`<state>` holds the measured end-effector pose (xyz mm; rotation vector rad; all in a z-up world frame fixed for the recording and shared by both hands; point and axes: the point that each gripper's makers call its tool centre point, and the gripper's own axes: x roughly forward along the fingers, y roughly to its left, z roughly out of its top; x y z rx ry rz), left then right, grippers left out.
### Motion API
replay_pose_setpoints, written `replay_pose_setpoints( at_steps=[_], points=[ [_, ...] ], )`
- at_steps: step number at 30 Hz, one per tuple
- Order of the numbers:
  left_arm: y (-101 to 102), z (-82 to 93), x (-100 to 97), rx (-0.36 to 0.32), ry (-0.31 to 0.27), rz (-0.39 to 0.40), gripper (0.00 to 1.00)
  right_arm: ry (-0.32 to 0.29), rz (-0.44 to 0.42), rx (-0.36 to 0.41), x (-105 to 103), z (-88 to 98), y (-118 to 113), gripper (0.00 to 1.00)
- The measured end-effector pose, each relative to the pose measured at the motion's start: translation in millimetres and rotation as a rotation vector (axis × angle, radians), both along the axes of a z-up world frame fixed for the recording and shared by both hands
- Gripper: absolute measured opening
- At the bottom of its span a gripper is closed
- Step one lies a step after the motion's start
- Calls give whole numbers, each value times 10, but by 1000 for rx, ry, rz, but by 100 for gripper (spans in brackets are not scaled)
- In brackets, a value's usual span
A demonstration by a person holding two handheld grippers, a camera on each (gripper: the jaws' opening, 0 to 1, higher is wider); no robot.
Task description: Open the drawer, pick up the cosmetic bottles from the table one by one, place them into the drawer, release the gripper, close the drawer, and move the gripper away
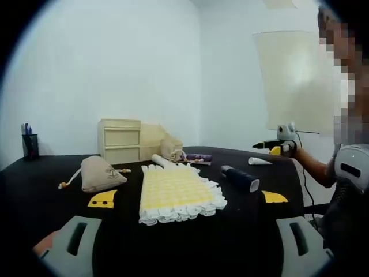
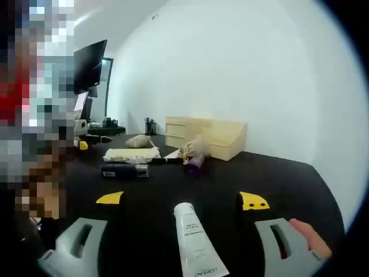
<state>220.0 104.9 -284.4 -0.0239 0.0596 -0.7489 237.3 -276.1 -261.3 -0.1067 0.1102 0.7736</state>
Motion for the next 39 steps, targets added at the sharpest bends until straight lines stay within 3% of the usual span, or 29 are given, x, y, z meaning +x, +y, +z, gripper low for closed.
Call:
replay_pose_setpoints(
  at_steps=[7, 14, 27, 39],
  points=[
    [37, -6, 13, 0, 1, 22, 92, 5, 54, -77, 105, 64, 277, 72],
    [43, 8, 7, -4, -5, 18, 91, 1, 75, -99, 221, 250, 481, 67],
    [46, 18, -7, 8, -17, 9, 91, -28, 87, -175, 490, 478, 859, 47],
    [65, 15, 3, 14, -17, 10, 90, -78, 70, -325, 969, 448, 1205, 29]
  ],
)
